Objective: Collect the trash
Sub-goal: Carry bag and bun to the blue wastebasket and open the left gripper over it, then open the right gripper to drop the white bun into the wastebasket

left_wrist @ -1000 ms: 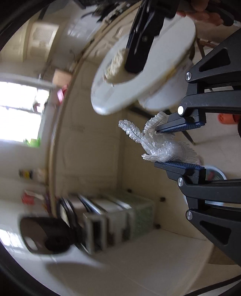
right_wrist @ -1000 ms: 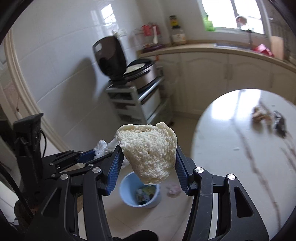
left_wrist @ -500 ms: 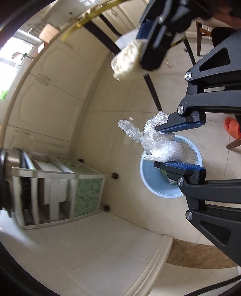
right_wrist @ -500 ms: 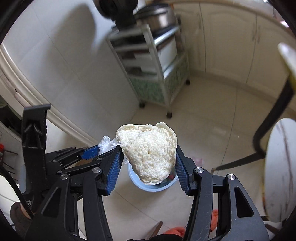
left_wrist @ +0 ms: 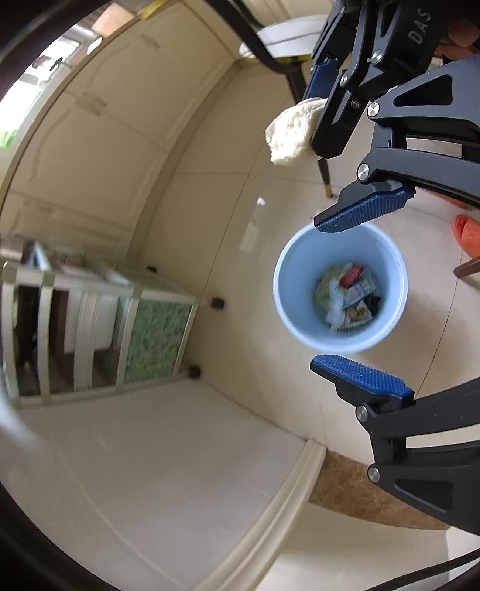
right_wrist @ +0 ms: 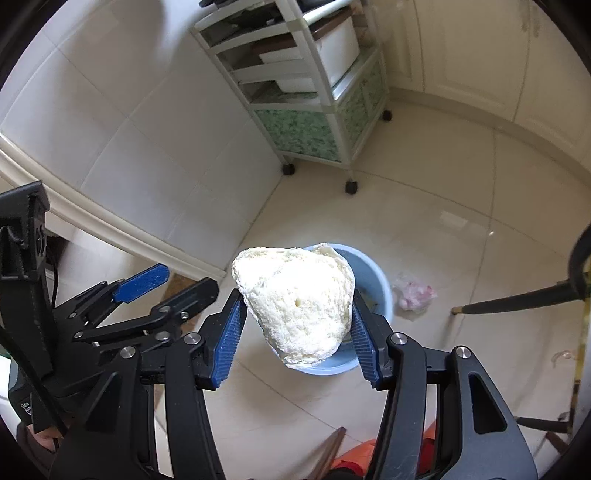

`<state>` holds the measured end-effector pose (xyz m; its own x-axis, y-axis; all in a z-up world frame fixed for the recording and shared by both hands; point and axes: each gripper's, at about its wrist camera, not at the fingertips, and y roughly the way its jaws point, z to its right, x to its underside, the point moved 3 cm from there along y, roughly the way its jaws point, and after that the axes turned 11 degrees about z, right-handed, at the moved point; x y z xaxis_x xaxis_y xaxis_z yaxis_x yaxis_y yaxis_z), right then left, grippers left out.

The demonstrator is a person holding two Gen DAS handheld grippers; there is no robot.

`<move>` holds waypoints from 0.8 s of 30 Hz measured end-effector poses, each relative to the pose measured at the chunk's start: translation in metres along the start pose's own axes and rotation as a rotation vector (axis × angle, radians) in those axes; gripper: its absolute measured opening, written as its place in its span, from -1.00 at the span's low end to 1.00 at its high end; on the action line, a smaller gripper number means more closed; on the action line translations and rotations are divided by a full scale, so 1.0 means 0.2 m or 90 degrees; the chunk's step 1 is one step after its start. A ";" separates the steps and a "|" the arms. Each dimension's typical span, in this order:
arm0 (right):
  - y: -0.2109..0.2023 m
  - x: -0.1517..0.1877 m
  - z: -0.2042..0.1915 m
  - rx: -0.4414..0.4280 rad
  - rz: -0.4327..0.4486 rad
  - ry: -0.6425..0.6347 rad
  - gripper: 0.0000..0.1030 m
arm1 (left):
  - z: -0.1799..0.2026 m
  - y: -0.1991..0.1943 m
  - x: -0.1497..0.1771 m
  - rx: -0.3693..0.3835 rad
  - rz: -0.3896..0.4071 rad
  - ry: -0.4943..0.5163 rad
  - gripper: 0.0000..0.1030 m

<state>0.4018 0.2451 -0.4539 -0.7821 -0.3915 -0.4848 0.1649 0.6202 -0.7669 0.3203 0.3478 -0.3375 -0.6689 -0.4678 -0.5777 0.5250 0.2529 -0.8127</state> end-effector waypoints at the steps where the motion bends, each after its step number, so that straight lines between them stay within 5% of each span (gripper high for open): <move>1: 0.00 -0.01 -0.01 0.000 0.000 0.005 0.05 | 0.01 -0.03 0.03 -0.004 0.004 0.000 0.26; 4: 0.02 -0.03 -0.01 -0.017 -0.011 0.028 0.15 | 0.01 -0.12 0.04 -0.011 0.023 0.000 0.26; 5: 0.00 -0.03 -0.02 -0.014 -0.008 0.027 0.32 | 0.02 -0.15 0.03 -0.013 0.029 0.000 0.26; 11: -0.19 -0.11 -0.08 -0.001 0.051 0.004 0.71 | 0.05 -0.33 0.03 -0.001 0.066 -0.008 0.28; 16: -0.53 -0.20 -0.12 0.018 0.139 -0.018 0.73 | 0.15 -0.58 0.01 0.024 0.119 0.015 0.28; 24: -1.26 -0.31 -0.02 0.083 0.298 -0.041 0.91 | 0.62 -1.03 -0.09 0.112 0.241 0.100 0.56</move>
<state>0.4056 0.1154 -0.2282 -0.5676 -0.1340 -0.8123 0.5672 0.6515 -0.5039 0.2892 0.1999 -0.1498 -0.4767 -0.2317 -0.8480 0.8209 0.2277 -0.5237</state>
